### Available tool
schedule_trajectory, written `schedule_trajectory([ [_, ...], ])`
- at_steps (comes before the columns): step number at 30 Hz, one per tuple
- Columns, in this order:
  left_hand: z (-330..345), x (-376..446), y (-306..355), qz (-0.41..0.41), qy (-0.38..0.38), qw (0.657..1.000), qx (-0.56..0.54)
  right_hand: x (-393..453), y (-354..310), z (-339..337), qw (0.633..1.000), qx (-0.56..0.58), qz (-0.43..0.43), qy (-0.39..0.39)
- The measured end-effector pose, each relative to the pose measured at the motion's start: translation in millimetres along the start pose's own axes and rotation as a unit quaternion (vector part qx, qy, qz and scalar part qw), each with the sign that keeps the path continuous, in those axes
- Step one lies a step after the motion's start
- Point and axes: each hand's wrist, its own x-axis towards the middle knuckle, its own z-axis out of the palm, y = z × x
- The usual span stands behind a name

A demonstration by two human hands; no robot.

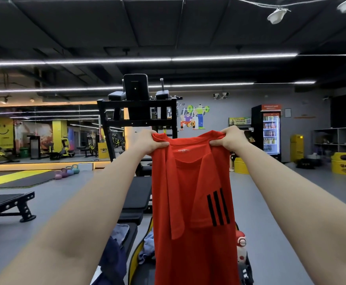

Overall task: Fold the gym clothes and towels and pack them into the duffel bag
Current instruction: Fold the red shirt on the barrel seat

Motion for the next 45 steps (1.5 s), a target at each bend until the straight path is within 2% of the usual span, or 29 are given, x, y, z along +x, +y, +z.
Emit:
schedule_trajectory([
  [12, 1.3, -33.3, -6.2, -0.007, 0.007, 1.0, 0.027, -34.8, -0.5, 6.3, 0.999, -0.029, -0.002, -0.018],
  [20, 17.5, -49.6, -35.4, -0.029, 0.014, 0.996, 0.078, -48.3, 13.2, 39.3, 0.997, -0.054, 0.018, -0.049],
  [25, 39.7, -48.3, -80.5, -0.063, 0.004, 0.987, 0.147, -36.0, 48.5, 83.6, 0.992, -0.068, 0.063, -0.09],
  [35, 100.3, -27.3, -178.5, -0.155, -0.067, 0.977, 0.129, -10.9, 129.7, 196.6, 0.975, -0.106, 0.132, -0.144],
  [45, 155.4, 31.2, -261.3, -0.219, -0.061, 0.963, 0.145, 44.9, 185.6, 281.8, 0.966, -0.103, 0.181, -0.153],
])
